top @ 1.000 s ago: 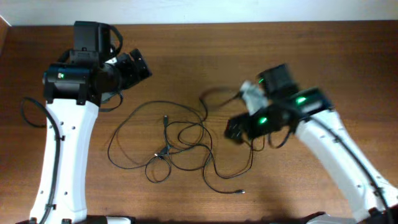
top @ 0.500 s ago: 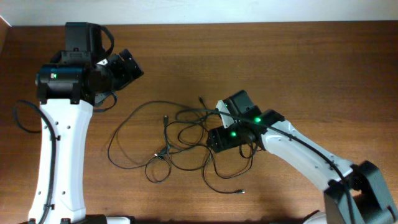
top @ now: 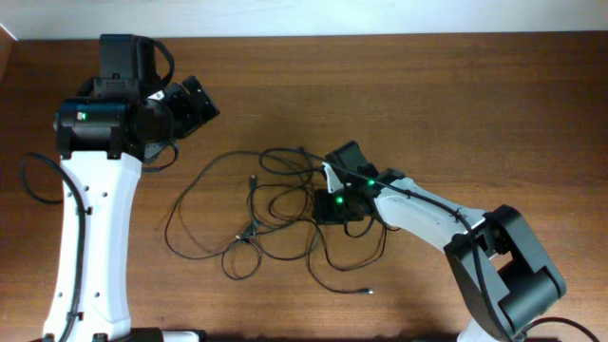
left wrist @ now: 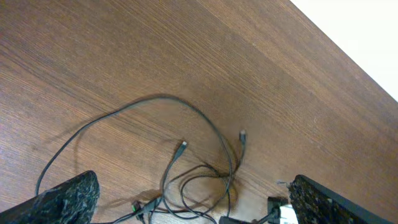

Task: Untangle cables

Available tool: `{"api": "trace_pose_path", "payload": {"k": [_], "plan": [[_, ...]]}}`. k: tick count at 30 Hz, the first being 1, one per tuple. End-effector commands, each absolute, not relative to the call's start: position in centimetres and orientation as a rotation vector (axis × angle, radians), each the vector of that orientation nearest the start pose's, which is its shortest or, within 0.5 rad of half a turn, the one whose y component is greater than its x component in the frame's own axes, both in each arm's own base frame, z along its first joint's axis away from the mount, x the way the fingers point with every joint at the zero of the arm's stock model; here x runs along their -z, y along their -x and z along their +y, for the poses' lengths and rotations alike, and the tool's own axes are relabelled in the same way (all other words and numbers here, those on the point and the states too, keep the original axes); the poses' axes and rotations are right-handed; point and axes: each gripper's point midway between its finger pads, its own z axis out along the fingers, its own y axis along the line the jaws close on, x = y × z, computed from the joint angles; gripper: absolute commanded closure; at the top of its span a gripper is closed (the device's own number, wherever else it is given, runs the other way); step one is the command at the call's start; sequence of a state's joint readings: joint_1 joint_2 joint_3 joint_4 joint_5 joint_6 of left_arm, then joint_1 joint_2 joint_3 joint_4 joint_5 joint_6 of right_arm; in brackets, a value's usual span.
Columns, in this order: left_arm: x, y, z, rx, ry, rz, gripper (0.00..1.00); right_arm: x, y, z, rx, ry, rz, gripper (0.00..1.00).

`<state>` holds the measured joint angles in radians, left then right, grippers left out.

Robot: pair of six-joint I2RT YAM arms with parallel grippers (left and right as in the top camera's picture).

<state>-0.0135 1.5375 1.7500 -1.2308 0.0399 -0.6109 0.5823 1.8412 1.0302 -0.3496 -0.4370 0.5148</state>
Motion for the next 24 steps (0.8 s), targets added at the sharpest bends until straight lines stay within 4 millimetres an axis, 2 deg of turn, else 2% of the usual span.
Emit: {"api": "trace_pose_path", "payload": {"k": [1, 3, 6, 8, 9, 11, 13, 15, 17, 21, 24], "plan": [[-27.8, -36.7, -0.7, 0.255, 0.778, 2.494, 0.01, -4.6, -30.1, 29.1, -1.083, 0.325, 2.780, 0.96], [-27.8, -36.7, -0.5, 0.235, 0.783, 2.490, 0.01, -7.6, -32.0, 28.4, -1.113, 0.373, 2.695, 0.96], [-27.8, -36.7, -0.5, 0.238, 0.782, 2.491, 0.01, -13.9, -33.9, 27.0, -1.060, 0.456, 2.572, 0.96], [-27.8, -36.6, -1.5, 0.305, 0.764, 2.510, 0.01, -21.2, -34.6, 26.6, -1.046, 0.522, 2.409, 0.96], [-27.8, -36.5, -2.9, 0.395, 0.718, 2.537, 0.01, -24.8, -34.5, 26.6, -1.049, 0.539, 2.330, 0.96], [-27.5, -36.4, -4.5, 0.436, 0.592, 2.576, 0.01, -29.4, -33.9, 26.2, -1.045, 0.554, 2.242, 0.96], [-26.5, -36.1, -5.7, 0.428, 0.495, 2.613, 0.01, -33.1, -33.3, 26.0, -1.042, 0.572, 2.161, 0.96], [-25.3, -36.1, -7.9, 0.494, 0.431, 2.642, 0.01, -35.7, -32.8, 25.8, -1.041, 0.582, 2.100, 0.96], [-24.6, -36.1, -10.4, 0.602, 0.357, 2.649, 0.01, -35.9, -32.5, 25.6, -1.040, 0.580, 2.108, 0.96], [-22.7, -36.6, -13.4, 0.664, 0.252, 2.641, 0.01, -35.5, -32.1, 25.4, -1.041, 0.575, 2.140, 0.96], [-20.0, -36.7, -15.4, 0.680, 0.201, 2.661, 0.01, -37.5, -32.0, 25.4, -1.030, 0.602, 2.081, 0.96]]}}
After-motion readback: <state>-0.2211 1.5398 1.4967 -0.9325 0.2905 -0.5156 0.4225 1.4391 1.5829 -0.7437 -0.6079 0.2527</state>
